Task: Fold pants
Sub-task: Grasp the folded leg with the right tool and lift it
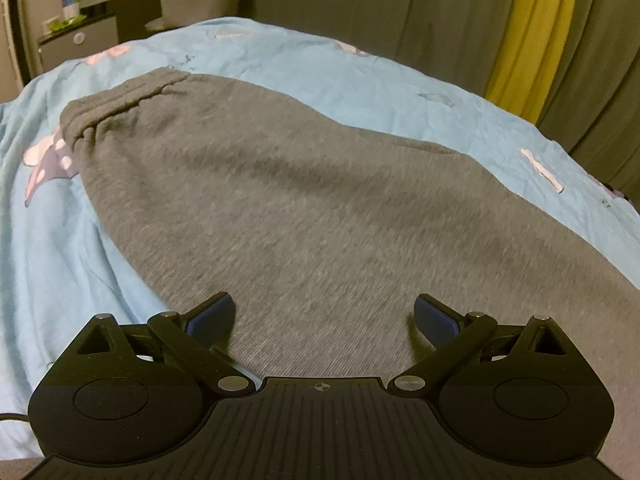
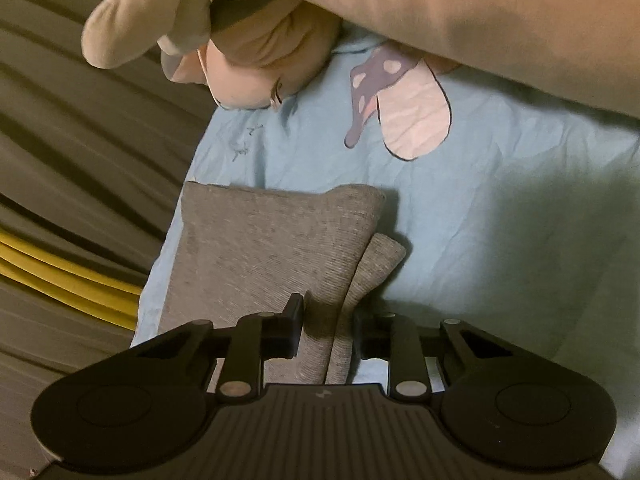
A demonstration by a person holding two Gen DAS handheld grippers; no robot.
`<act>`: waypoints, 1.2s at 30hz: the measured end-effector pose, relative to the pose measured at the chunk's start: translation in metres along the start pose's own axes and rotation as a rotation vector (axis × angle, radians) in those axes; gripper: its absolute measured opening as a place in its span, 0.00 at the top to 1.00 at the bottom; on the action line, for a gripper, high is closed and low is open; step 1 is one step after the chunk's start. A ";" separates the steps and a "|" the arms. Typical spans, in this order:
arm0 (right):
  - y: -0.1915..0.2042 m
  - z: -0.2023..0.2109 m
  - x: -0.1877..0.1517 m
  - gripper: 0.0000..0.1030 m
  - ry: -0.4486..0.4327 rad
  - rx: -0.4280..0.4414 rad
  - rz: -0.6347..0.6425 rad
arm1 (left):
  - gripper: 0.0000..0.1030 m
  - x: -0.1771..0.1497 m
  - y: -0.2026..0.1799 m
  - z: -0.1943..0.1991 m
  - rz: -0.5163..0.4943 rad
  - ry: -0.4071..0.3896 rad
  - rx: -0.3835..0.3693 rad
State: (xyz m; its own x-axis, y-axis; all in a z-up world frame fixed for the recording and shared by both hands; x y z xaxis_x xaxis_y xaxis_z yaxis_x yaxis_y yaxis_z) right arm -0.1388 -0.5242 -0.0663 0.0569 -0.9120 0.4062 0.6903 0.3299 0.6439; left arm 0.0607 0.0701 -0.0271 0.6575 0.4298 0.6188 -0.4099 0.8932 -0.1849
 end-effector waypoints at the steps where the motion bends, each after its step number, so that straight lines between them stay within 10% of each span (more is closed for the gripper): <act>1: -0.001 -0.001 0.001 0.72 0.000 0.004 -0.004 | 0.02 0.000 0.000 0.000 0.000 0.001 0.001; 5: -0.001 -0.002 0.000 0.72 -0.003 0.012 -0.003 | 0.02 -0.001 -0.001 -0.001 -0.005 0.003 0.005; 8: 0.005 0.001 -0.002 0.88 -0.028 0.005 0.045 | 0.02 -0.001 0.000 -0.001 -0.005 0.004 0.005; 16: 0.002 -0.007 0.002 0.73 -0.023 0.017 0.012 | 0.02 -0.001 -0.001 -0.002 -0.008 0.010 0.013; 20: 0.008 -0.007 0.002 0.90 -0.041 -0.027 0.070 | 0.02 -0.001 0.000 -0.002 0.002 0.010 0.009; 27: 0.125 0.026 -0.024 0.92 -0.211 -0.075 0.669 | 0.02 -0.001 0.004 -0.001 0.026 0.007 -0.001; 32: 0.235 0.064 -0.129 0.92 -0.218 0.300 1.196 | 0.02 0.001 0.010 0.000 0.075 0.002 -0.015; 36: 0.248 0.054 -0.233 0.92 0.012 0.515 1.444 | 0.02 0.001 0.013 0.002 0.090 -0.004 -0.027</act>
State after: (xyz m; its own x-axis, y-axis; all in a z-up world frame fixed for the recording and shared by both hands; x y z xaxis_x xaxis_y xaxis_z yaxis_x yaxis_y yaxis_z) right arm -0.0200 -0.2172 0.0338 0.4458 0.2503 0.8594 -0.2747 0.9520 -0.1348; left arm 0.0551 0.0818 -0.0276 0.6164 0.5082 0.6015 -0.4500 0.8542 -0.2606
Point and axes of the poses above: each gripper's, at about its wrist camera, not at the fingertips, and z roughly against the way its jaws point, y to its left, x to its top, the point moved 1 cm from there along -z, roughly the way its jaws point, and after that the axes turned 7 degrees about z, right-handed, at the moved point
